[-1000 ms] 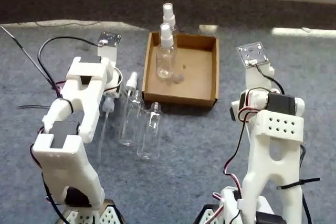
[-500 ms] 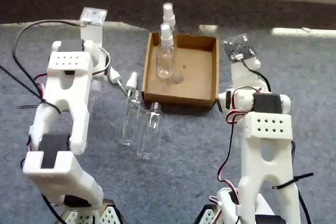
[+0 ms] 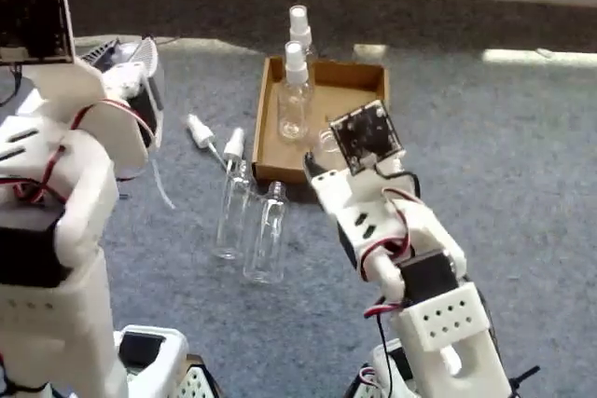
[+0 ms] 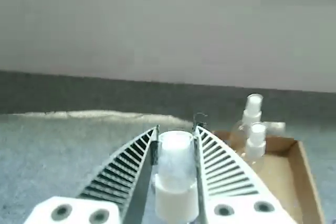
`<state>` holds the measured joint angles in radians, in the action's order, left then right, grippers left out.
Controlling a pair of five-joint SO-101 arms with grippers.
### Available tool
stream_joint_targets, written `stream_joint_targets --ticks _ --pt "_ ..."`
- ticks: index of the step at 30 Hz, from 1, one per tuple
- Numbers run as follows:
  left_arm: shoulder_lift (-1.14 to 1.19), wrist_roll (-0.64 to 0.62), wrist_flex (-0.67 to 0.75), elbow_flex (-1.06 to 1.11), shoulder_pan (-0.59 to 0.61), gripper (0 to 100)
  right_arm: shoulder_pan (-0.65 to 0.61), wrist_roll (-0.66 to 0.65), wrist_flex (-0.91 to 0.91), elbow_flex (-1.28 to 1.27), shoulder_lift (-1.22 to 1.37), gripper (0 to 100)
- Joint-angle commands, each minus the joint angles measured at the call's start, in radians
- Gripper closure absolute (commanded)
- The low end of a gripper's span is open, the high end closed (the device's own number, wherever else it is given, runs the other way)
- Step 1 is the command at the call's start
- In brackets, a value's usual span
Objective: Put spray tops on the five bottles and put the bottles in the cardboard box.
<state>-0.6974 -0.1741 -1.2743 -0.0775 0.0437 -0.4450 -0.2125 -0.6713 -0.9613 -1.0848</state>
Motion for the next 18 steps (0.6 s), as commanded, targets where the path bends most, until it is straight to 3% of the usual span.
stream_joint_targets --ticks 1,8,18 --pt "-0.054 -0.06 0.14 -0.038 -0.168 98 -0.041 0.006 0.15 -0.153 -0.202 99.5" --pt "-0.054 -0.101 0.382 -0.039 -0.357 99 -0.068 0.002 0.219 -0.392 -0.433 99.5" --pt "0.015 -0.103 0.44 -0.039 -0.51 99 -0.108 0.008 0.223 -0.435 -0.518 99.5"
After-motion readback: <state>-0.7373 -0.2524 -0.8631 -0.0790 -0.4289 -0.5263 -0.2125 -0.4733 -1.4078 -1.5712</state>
